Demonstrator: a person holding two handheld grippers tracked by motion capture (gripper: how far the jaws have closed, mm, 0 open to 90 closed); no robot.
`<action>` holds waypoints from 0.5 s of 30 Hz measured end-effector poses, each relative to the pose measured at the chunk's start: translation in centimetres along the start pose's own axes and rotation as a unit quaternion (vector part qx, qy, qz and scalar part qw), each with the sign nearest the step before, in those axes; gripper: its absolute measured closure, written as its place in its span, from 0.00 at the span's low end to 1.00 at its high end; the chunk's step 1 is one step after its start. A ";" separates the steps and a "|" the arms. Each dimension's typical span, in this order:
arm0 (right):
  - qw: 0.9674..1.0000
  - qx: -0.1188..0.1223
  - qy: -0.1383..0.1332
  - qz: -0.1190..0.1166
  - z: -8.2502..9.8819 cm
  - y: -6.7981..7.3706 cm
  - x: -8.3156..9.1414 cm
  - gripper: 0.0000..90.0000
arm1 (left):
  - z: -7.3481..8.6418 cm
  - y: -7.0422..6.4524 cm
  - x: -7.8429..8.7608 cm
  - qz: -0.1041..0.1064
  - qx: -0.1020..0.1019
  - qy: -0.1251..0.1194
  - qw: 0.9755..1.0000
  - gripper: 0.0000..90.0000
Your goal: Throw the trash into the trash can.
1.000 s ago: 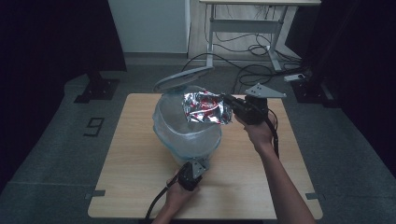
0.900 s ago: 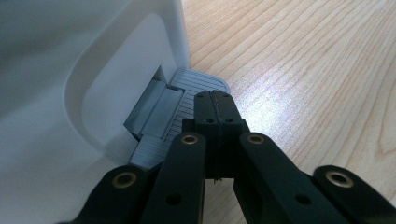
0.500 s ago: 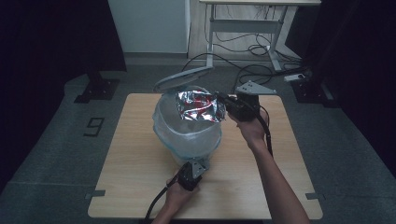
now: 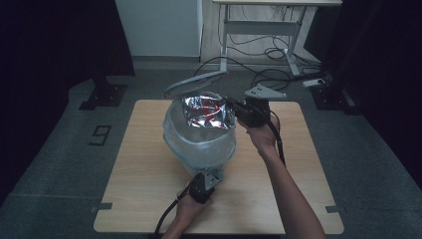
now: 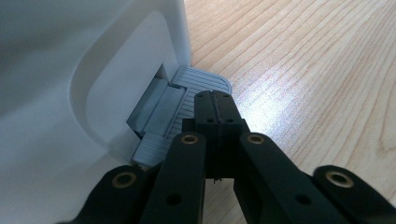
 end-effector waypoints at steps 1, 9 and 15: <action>1.000 0.000 0.000 0.000 0.0 0.0 -0.1 0.99 | 0.0 0.0 0.0 0.000 0.000 0.000 1.000 1.00; 1.000 -0.002 0.004 -0.004 0.2 0.2 -0.9 0.99 | 0.0 0.0 0.0 0.000 0.000 0.000 1.000 1.00; 1.000 0.005 0.008 -0.010 0.1 0.8 -2.0 0.94 | 0.0 0.0 0.0 0.000 0.000 0.000 1.000 1.00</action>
Point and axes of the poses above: each handheld gripper's, and its own axes: x roughly backward along the jaws, z roughly out of its underside, y roughly to its left, the point moved 9 cm from there along -x, roughly forward along the jaws, and after that the axes turned 5 degrees about -x, right-handed, at the moved point
